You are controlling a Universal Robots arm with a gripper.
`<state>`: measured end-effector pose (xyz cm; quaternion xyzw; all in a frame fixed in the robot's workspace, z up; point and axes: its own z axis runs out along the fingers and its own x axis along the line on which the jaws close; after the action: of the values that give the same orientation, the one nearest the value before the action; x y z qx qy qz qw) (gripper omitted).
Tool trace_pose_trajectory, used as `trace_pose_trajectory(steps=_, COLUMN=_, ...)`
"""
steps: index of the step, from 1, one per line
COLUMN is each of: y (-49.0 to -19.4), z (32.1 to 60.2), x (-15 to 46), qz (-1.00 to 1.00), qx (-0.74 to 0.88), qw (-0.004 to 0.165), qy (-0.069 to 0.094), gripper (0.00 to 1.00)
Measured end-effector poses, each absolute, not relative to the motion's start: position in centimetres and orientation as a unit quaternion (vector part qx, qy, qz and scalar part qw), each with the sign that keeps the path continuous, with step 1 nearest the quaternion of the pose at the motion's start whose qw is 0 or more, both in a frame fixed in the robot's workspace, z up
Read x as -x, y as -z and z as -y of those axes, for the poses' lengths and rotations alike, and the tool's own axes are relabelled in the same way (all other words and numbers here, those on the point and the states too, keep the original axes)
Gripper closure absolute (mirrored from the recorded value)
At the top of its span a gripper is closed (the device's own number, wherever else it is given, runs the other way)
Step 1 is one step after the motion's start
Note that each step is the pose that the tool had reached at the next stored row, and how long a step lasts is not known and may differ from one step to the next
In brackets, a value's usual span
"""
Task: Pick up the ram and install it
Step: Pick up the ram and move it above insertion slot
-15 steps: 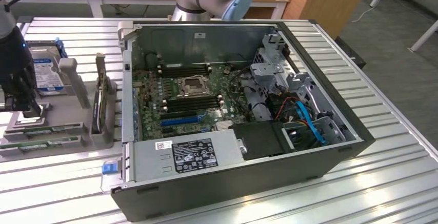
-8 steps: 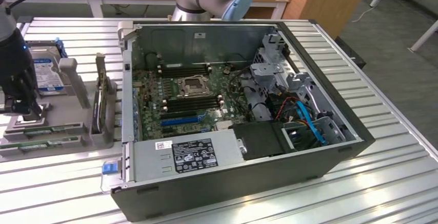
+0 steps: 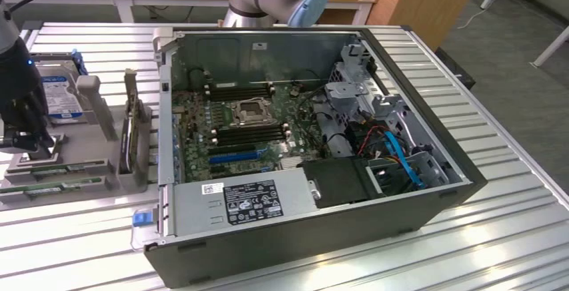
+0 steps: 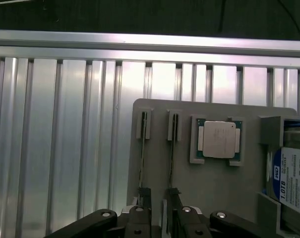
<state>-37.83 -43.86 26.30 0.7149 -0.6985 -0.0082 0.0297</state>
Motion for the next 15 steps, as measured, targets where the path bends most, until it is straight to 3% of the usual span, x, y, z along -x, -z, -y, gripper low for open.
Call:
trace_pose_trajectory(steps=6, y=-26.22, z=44.03, x=38.64, qz=0.699, qx=-0.715, qw=0.010, qy=-0.013, gripper=0.73)
trace_pose_trajectory(steps=15, y=-25.63, z=44.17, x=38.65, qz=0.699, qx=-0.715, qw=0.009, qy=-0.013, gripper=0.73)
